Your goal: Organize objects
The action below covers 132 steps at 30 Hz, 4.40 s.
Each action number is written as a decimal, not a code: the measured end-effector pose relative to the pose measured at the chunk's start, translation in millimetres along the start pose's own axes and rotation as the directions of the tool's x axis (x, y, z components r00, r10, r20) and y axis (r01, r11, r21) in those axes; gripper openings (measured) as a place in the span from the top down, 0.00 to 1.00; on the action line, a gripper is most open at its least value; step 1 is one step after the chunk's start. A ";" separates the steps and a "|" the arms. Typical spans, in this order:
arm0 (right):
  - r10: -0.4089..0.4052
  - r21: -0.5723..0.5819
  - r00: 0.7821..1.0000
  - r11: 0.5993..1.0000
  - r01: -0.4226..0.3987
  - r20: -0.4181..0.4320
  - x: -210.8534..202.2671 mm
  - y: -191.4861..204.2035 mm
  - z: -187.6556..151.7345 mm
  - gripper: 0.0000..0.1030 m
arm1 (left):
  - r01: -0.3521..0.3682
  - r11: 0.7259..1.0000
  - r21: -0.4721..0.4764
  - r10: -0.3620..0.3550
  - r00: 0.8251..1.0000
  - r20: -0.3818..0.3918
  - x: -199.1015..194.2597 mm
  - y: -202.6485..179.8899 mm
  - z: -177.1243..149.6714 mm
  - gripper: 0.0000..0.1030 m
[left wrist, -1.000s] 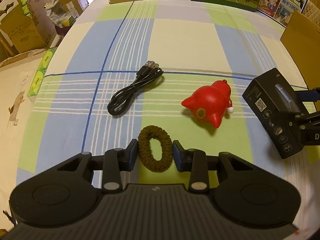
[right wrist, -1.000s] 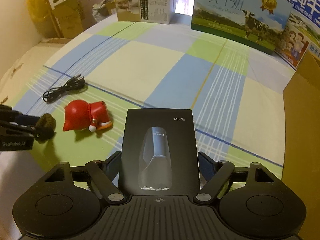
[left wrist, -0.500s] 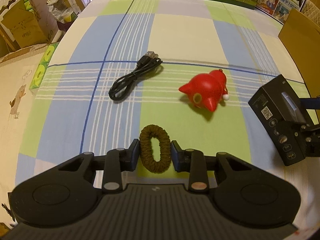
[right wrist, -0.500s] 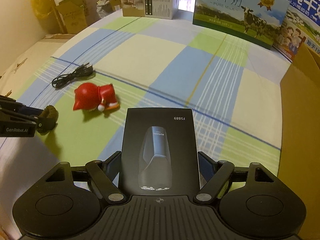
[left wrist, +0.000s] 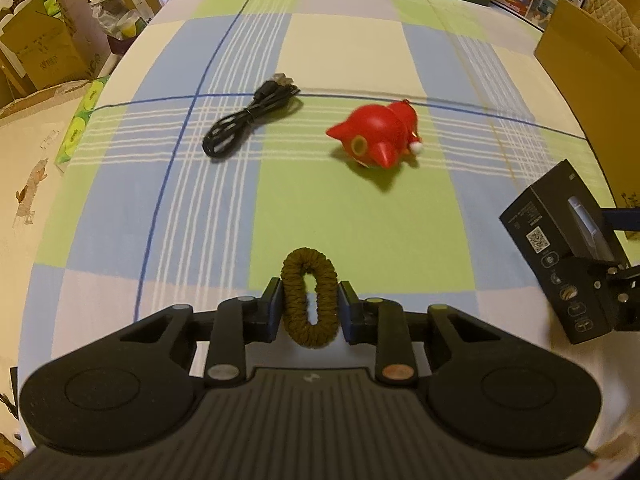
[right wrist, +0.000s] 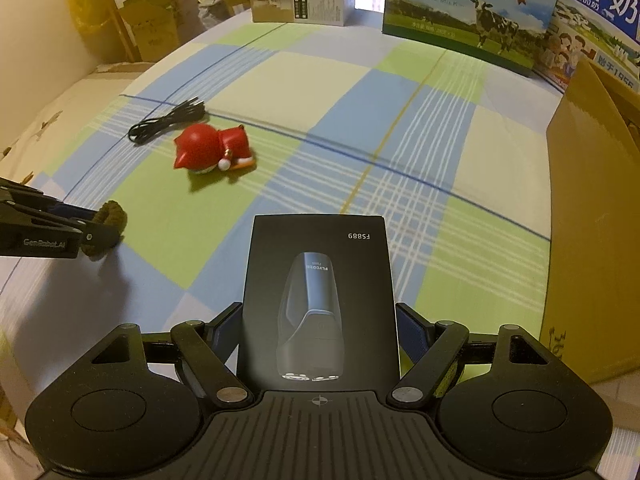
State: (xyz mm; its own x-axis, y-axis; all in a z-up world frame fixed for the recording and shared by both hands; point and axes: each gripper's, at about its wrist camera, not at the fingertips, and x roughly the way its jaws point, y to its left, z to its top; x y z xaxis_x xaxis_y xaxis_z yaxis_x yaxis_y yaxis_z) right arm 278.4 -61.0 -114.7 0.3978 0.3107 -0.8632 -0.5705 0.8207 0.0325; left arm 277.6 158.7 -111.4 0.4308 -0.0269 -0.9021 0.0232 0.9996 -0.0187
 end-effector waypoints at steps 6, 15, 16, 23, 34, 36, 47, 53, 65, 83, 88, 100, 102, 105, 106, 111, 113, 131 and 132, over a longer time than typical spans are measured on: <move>0.022 0.010 1.000 1.000 -0.022 -0.012 -9.6 1.9 -10.3 0.26 | 0.029 1.000 0.004 -0.029 0.999 -0.012 -6.5 -9.1 -10.9 0.80; 0.029 0.056 0.999 0.998 -0.031 0.038 -36.6 -2.5 -11.6 0.26 | 0.050 0.998 0.027 -0.050 0.999 0.006 -21.0 -24.3 -15.7 0.82; 0.029 0.060 0.998 0.998 -0.031 0.047 -40.1 -3.3 -11.3 0.26 | 0.052 0.998 0.031 -0.052 0.999 0.013 -23.7 -26.6 -14.8 0.82; 0.028 0.089 0.994 0.995 -0.037 0.101 -62.8 -9.1 -10.7 0.26 | 0.071 0.996 0.054 -0.074 0.996 0.058 -43.6 -41.2 -6.5 0.82; 0.035 0.120 0.986 0.991 -0.055 0.163 -95.4 -19.7 -15.0 0.26 | 0.114 0.988 0.105 -0.128 0.983 0.132 -75.4 -70.4 5.4 0.82; 0.035 0.125 0.984 0.991 -0.057 0.174 -101.2 -22.6 -15.7 0.26 | 0.124 0.986 0.115 -0.139 0.980 0.144 -80.7 -76.7 7.8 0.82; 0.015 0.160 0.970 0.986 -0.055 0.244 -135.4 -47.2 -21.5 0.26 | 0.169 0.968 0.187 -0.206 0.957 0.203 -102.8 -120.5 24.3 0.82; -0.011 0.181 0.959 0.983 -0.042 0.284 -155.1 -69.0 -25.4 0.26 | 0.184 0.956 0.228 -0.237 0.944 0.230 -109.9 -148.8 36.7 0.82; -0.111 0.270 0.930 0.963 0.013 0.351 -196.6 -133.0 -36.6 0.26 | 0.217 0.921 0.324 -0.310 0.912 0.271 -118.7 -212.6 63.5 0.82; -0.250 0.352 0.903 0.928 0.120 0.350 -210.2 -230.2 -36.1 0.26 | 0.257 0.871 0.420 -0.388 0.883 0.263 -98.4 -308.5 100.5 0.82; -0.251 0.361 0.908 0.925 0.123 0.334 -196.8 -249.5 -30.6 0.26 | 0.254 0.867 0.428 -0.386 0.885 0.258 -90.4 -323.8 110.3 0.82; -0.243 0.377 0.934 0.917 0.133 0.262 -159.0 -281.3 -25.7 0.26 | 0.252 0.861 0.441 -0.371 0.905 0.208 -59.8 -351.5 129.3 0.82; -0.240 0.376 0.939 0.917 0.135 0.248 -153.7 -283.1 -26.9 0.26 | 0.254 0.860 0.442 -0.369 0.908 0.198 -54.5 -354.1 131.2 0.82; -0.240 0.374 0.944 0.916 0.143 0.227 -147.0 -284.4 -27.3 0.26 | 0.257 0.858 0.444 -0.368 0.912 0.183 -47.6 -358.1 133.3 0.82; -0.241 0.376 0.946 0.915 0.146 0.219 -144.9 -284.9 -28.1 0.26 | 0.258 0.857 0.445 -0.368 0.912 0.179 -45.8 -359.6 133.4 0.82; -0.250 0.381 0.949 0.910 0.162 0.194 -138.3 -287.0 -31.4 0.26 | 0.265 0.853 0.451 -0.367 0.917 0.156 -36.3 -364.8 135.3 0.82; -0.252 0.371 0.950 0.913 0.170 0.186 -135.6 -288.5 -30.5 0.26 | 0.268 0.851 0.452 -0.366 0.919 0.145 -32.6 -366.1 136.2 0.82; -0.230 0.430 0.949 0.895 0.119 0.216 -141.9 -299.1 -29.0 0.26 | 0.277 0.841 0.466 -0.356 0.930 0.089 -11.5 -372.0 138.4 0.77; -0.230 0.430 0.949 0.895 0.120 0.215 -141.9 -299.1 -29.1 0.26 | 0.278 0.840 0.466 -0.356 0.931 0.087 -11.0 -371.9 138.3 0.74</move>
State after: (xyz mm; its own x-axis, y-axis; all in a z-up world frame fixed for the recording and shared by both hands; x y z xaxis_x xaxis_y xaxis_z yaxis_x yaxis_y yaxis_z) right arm 371.7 -364.5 -16.5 0.6637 0.2092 -0.7181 -0.1543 0.9777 0.1423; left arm 389.0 -214.5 -34.8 0.4711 -0.3818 -0.7952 0.5592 0.8264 -0.0655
